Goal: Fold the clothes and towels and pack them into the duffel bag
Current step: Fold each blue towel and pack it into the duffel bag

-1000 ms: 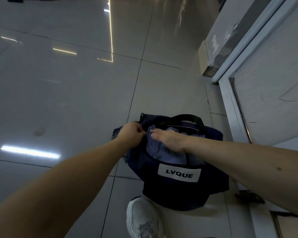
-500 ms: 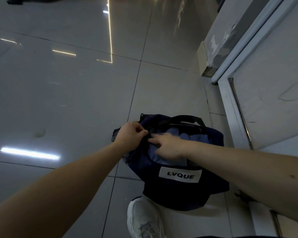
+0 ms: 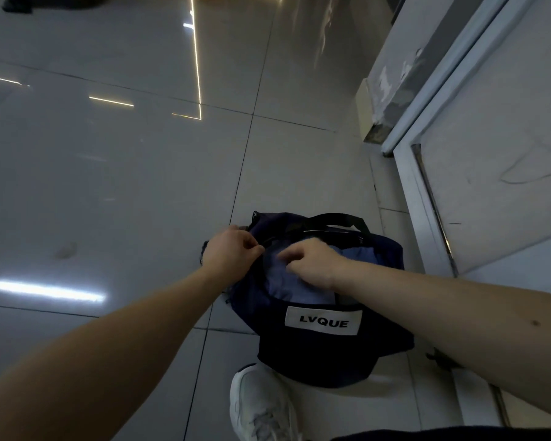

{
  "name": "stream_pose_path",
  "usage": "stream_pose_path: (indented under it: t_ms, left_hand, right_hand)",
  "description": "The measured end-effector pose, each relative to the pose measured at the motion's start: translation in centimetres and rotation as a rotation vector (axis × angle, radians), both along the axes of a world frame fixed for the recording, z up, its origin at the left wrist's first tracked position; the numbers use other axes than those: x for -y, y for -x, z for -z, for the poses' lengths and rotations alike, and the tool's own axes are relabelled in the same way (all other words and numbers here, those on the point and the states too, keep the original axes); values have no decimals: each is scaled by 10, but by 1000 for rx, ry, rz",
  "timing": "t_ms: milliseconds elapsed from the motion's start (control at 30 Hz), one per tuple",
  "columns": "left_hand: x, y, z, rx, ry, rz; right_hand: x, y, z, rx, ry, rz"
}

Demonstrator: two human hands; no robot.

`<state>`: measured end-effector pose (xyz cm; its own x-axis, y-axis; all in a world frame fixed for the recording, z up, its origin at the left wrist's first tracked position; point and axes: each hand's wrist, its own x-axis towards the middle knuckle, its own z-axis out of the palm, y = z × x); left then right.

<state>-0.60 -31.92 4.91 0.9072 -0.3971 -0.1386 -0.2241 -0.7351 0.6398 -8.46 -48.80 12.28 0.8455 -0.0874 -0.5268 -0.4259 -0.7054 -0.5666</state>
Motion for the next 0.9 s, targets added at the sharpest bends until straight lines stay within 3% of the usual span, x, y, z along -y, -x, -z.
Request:
stream_pose_path:
  t_ms: [100, 200, 267, 367, 467, 600, 767, 900]
  left_hand:
    - [3, -1, 3, 7, -29, -22]
    - [11, 4, -3, -102, 74, -61]
    - [15, 8, -9, -127, 116, -82]
    - [19, 18, -13, -149, 72, -69]
    - [22, 26, -13, -183, -4, -40]
    - [24, 25, -19, -109, -78, -74]
    - [11, 19, -44, -23, -34, -178]
    - [-15, 17, -71, 25, -20, -238]
  right_hand:
    - [32, 13, 1, 174, 337, 199]
    - [67, 28, -7, 76, 729, 259]
    - [95, 39, -2, -84, 821, 362]
    - [147, 51, 38, -397, 784, 547]
    - [162, 53, 55, -519, 597, 512]
    - [146, 46, 36, -356, 531, 498]
    - [142, 21, 2, -70, 498, 702]
    - [130, -1, -36, -16, 560, 657]
